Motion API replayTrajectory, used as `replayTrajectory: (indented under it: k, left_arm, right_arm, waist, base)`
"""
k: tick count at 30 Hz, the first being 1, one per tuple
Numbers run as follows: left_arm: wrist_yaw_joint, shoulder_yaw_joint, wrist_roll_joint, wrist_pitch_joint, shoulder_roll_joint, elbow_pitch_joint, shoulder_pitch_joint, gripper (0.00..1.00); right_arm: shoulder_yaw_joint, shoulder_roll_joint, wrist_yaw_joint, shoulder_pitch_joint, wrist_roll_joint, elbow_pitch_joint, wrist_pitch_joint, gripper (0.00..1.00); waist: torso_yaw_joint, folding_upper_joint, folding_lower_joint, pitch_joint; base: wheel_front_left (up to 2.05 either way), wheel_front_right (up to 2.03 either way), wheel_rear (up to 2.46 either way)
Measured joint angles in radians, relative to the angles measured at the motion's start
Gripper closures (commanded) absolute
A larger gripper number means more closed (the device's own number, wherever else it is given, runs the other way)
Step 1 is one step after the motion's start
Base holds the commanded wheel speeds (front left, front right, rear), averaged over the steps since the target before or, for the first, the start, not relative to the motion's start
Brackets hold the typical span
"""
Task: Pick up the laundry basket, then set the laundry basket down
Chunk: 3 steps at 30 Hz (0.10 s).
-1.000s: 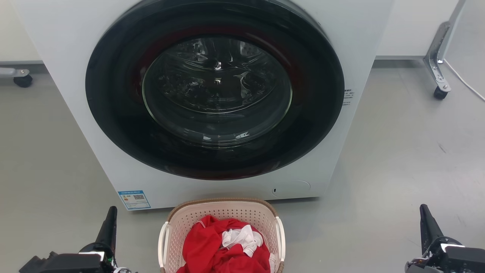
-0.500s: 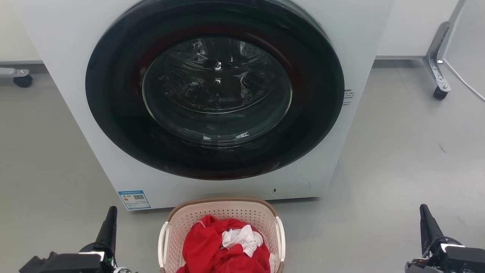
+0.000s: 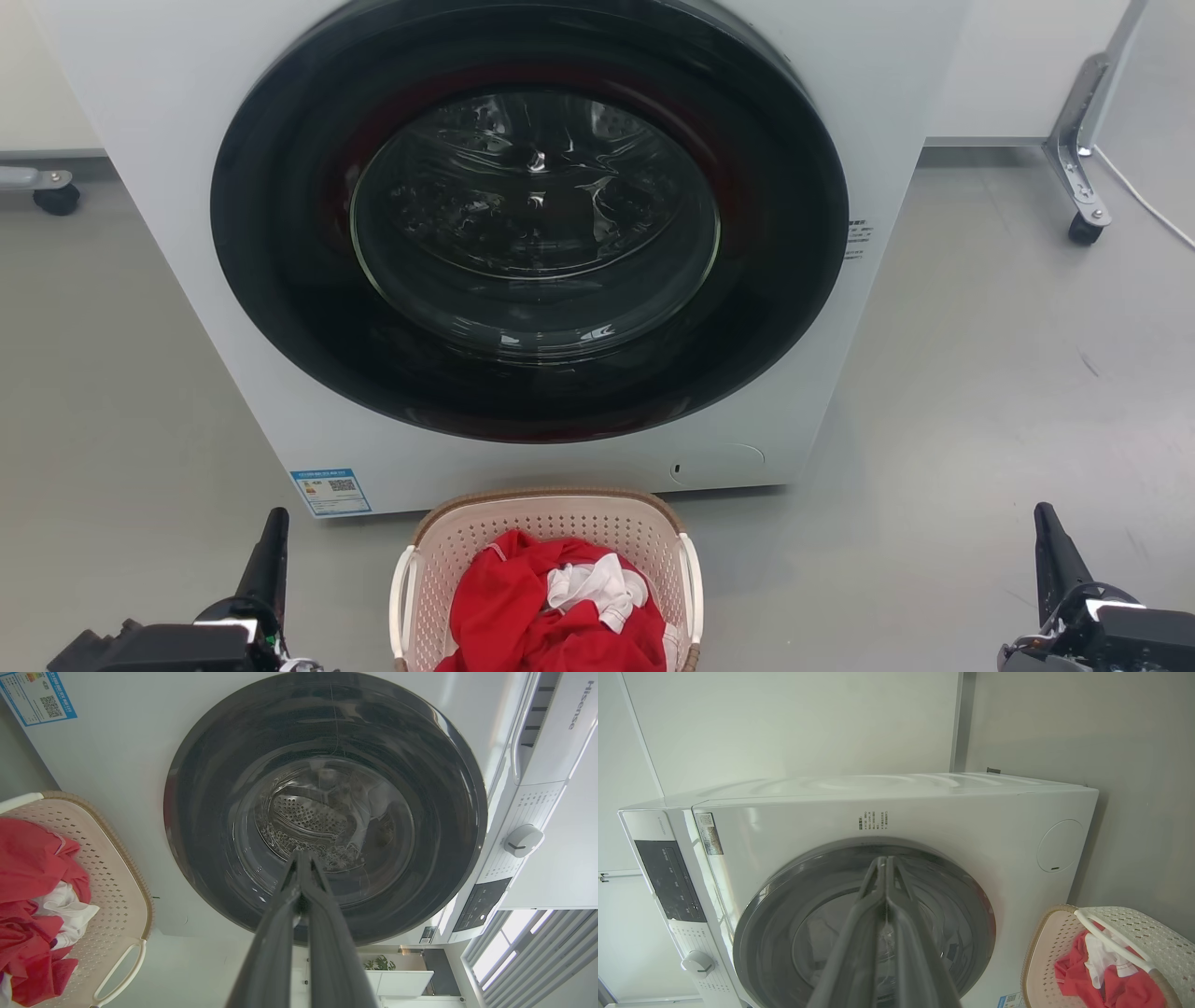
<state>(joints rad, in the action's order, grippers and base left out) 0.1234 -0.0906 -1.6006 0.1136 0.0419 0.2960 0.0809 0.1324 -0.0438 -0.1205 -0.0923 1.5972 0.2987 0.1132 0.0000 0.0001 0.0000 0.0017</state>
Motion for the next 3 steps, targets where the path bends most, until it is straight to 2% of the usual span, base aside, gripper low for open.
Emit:
replayTrajectory:
  k: [3]
  left_arm:
    - [0.0, 0.0, 0.0, 0.0, 0.0, 0.0, 0.0, 1.0]
  right_arm:
    - [0.0, 0.0, 0.0, 0.0, 0.0, 0.0, 0.0, 1.0]
  waist:
    - [0.0, 0.0, 0.0, 0.0]
  base:
    - [0.0, 0.0, 0.0]
